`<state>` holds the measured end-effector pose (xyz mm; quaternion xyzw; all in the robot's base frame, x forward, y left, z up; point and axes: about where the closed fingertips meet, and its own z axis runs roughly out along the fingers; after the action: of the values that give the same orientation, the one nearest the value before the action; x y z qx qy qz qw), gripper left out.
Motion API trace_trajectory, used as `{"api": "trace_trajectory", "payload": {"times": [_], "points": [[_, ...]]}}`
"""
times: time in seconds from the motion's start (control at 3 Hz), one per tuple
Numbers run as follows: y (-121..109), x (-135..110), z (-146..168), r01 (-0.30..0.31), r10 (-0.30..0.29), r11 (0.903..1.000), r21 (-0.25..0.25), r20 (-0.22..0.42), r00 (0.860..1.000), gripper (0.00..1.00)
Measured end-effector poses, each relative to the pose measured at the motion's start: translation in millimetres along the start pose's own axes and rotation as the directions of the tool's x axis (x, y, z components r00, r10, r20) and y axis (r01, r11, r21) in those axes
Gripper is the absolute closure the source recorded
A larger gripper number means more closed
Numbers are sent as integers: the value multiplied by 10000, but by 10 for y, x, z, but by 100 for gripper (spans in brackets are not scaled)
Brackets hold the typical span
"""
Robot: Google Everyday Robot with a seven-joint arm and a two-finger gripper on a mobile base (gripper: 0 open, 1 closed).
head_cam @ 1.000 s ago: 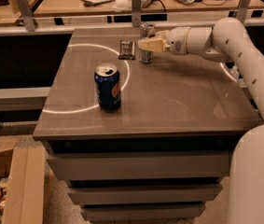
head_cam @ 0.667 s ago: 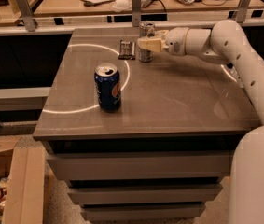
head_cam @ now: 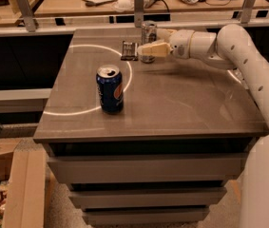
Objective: Move redbull can near rxbar chocolate
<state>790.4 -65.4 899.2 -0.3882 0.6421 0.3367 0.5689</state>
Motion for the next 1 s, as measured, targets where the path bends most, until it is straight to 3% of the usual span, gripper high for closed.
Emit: {"api": "trace_trajectory", "payload": {"times": [0.67,1.0], "points": [[-98,94,-357,142,-126,9988,463,-346,9993,0],[-230,123,-652,252,-185,9931,1148,-594,9981,0]]}}
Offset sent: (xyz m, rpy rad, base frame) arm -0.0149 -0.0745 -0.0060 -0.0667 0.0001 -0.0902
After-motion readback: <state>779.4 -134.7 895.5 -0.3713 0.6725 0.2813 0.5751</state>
